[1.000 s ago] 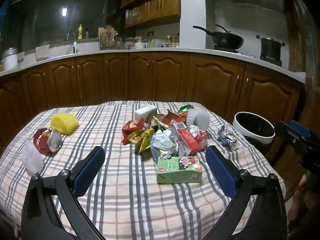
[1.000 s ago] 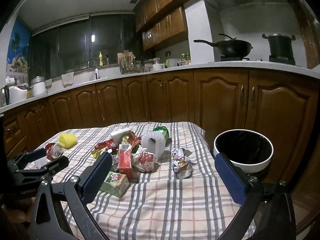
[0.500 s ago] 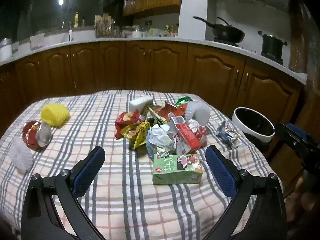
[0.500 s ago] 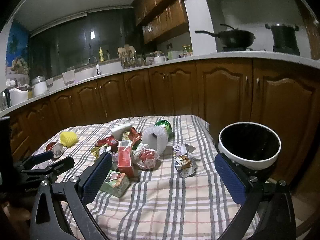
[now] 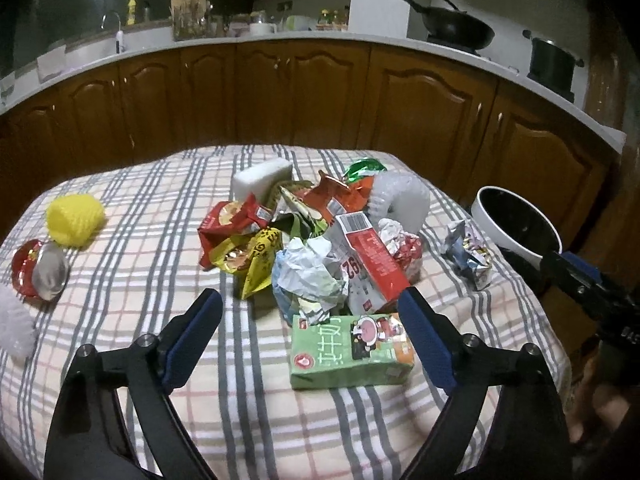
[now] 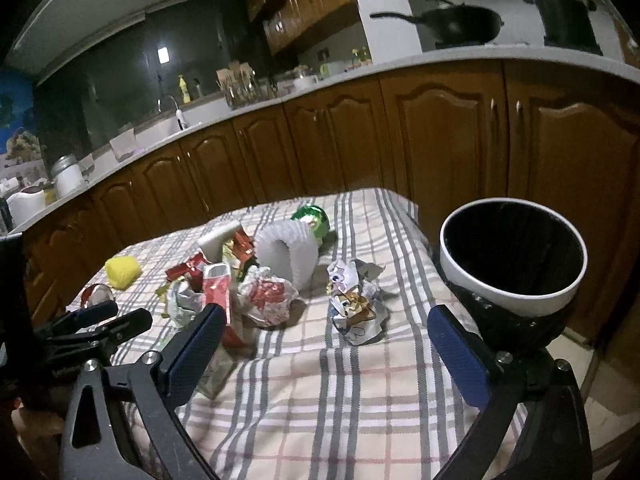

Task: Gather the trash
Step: 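Grasp crumpled white foil with left tool while right tool grasps printed wrapper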

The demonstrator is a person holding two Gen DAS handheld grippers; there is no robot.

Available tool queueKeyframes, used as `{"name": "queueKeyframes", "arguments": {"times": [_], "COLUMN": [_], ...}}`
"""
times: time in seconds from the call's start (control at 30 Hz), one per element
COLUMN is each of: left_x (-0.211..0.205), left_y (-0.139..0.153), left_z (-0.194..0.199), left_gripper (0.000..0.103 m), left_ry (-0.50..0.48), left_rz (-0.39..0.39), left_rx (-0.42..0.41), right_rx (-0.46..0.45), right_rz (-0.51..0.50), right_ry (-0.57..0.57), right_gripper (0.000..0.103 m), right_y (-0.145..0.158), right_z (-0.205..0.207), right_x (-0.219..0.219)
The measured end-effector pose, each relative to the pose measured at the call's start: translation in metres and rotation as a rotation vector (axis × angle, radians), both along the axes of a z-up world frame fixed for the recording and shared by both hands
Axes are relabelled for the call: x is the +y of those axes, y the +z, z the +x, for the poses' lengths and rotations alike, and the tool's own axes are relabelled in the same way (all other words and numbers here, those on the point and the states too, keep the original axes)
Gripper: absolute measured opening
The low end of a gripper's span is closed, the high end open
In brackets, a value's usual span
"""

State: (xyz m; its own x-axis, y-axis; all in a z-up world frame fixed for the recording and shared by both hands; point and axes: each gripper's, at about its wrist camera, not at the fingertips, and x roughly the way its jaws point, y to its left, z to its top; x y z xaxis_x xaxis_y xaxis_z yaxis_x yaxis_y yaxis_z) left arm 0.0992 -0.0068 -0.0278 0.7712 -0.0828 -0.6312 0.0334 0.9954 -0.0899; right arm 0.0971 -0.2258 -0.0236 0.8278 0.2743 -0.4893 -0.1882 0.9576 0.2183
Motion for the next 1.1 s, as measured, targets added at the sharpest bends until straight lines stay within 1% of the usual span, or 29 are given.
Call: {"name": "queueKeyframes", "arguments": {"times": [0.07, 0.13, 0.27, 0.37, 0.47, 0.53, 0.6, 0.63, 0.67, 0.8, 0.9, 1.1], "left_x": [0.0, 0.002, 0.003, 0.006, 0.008, 0.009, 0.009, 0.009, 0.008, 0.005, 0.004, -0.002], "left_y": [-0.003, -0.006, -0.012, -0.02, -0.027, -0.03, -0.032, -0.032, -0.032, -0.027, -0.02, 0.006], "left_z": [0.007, 0.014, 0.028, 0.041, 0.049, 0.052, 0.054, 0.055, 0.054, 0.049, 0.045, 0.034], "left_gripper": [0.087, 0.083, 0.08, 0.076, 0.065, 0.051, 0.043, 0.042, 0.04, 0.036, 0.035, 0.035], "left_ry": [-0.002, -0.001, 0.003, 0.006, 0.01, 0.002, -0.014, -0.018, -0.023, -0.046, -0.059, -0.08], "left_rz": [-0.009, -0.015, -0.02, -0.029, -0.035, -0.045, -0.06, -0.056, -0.052, -0.051, -0.056, -0.052], "left_rx": [0.021, 0.039, 0.07, 0.098, 0.125, 0.139, 0.149, 0.146, 0.141, 0.119, 0.102, 0.038], "right_rx": [0.026, 0.051, 0.099, 0.13, 0.164, 0.182, 0.206, 0.216, 0.221, 0.217, 0.201, 0.148], "right_rz": [0.0, 0.0, -0.004, -0.01, -0.02, -0.028, -0.038, -0.042, -0.046, -0.038, -0.03, 0.006], "right_ry": [0.0, 0.0, 0.007, 0.017, 0.03, 0.034, 0.041, 0.043, 0.043, 0.044, 0.05, 0.045], "right_gripper": [0.096, 0.093, 0.087, 0.082, 0.075, 0.069, 0.055, 0.05, 0.038, 0.035, 0.035, 0.035], "right_y": [-0.005, -0.009, -0.019, -0.026, -0.035, -0.039, -0.045, -0.048, -0.049, -0.049, -0.043, -0.018], "right_z": [0.009, 0.019, 0.039, 0.053, 0.069, 0.075, 0.082, 0.085, 0.086, 0.083, 0.078, 0.06], "right_x": [-0.002, -0.002, -0.001, 0.001, 0.004, 0.006, 0.009, 0.009, 0.01, 0.009, 0.007, -0.007]}}
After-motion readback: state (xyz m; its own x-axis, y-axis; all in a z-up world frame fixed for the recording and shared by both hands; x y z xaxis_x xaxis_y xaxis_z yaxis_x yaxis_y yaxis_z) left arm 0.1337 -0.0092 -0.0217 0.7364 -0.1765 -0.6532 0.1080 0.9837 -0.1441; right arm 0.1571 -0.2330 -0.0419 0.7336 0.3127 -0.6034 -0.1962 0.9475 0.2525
